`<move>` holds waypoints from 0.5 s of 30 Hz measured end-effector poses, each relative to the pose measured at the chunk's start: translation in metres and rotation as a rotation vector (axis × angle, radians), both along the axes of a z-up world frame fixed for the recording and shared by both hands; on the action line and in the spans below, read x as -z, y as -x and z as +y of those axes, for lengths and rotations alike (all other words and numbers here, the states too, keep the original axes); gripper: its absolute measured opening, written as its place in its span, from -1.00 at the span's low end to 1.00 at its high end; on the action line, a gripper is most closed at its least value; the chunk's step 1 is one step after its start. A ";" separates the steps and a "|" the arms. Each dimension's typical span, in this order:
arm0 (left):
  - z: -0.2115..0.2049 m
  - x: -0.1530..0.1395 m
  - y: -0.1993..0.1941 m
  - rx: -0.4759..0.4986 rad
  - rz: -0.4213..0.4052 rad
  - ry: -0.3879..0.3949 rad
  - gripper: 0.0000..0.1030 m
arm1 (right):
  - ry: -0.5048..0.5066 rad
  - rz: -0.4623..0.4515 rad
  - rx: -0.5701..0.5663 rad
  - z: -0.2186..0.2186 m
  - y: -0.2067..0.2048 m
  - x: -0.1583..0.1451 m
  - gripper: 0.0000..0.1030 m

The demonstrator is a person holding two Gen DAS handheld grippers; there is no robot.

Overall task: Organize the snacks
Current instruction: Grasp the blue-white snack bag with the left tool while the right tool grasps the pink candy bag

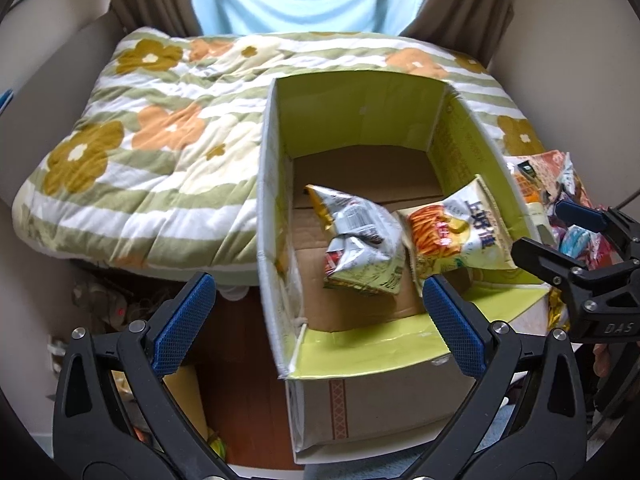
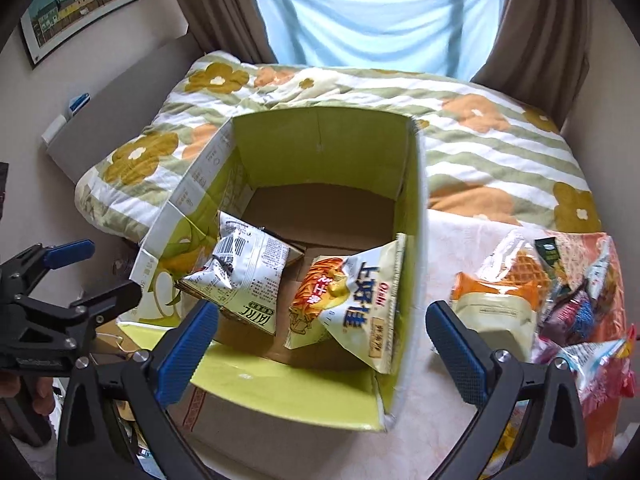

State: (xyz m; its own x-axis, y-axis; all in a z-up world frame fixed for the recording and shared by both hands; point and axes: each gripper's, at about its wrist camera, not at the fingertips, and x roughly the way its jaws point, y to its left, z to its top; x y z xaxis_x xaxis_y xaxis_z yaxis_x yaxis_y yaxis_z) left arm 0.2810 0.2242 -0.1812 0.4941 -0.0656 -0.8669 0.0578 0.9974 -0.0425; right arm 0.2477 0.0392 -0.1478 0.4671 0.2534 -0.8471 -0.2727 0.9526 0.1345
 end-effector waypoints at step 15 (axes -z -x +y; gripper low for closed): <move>-0.127 -0.033 0.001 0.281 -0.090 0.065 0.99 | 0.002 -0.108 0.371 -0.159 0.060 -0.053 1.00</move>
State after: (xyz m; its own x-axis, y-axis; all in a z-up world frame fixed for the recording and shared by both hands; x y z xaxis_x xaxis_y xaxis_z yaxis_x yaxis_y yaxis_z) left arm 0.2804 0.0971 -0.1479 0.5233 -0.2644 -0.8101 0.3380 0.9371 -0.0876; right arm 0.1877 -0.1198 -0.0946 0.6133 0.0484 -0.7884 0.0782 0.9895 0.1216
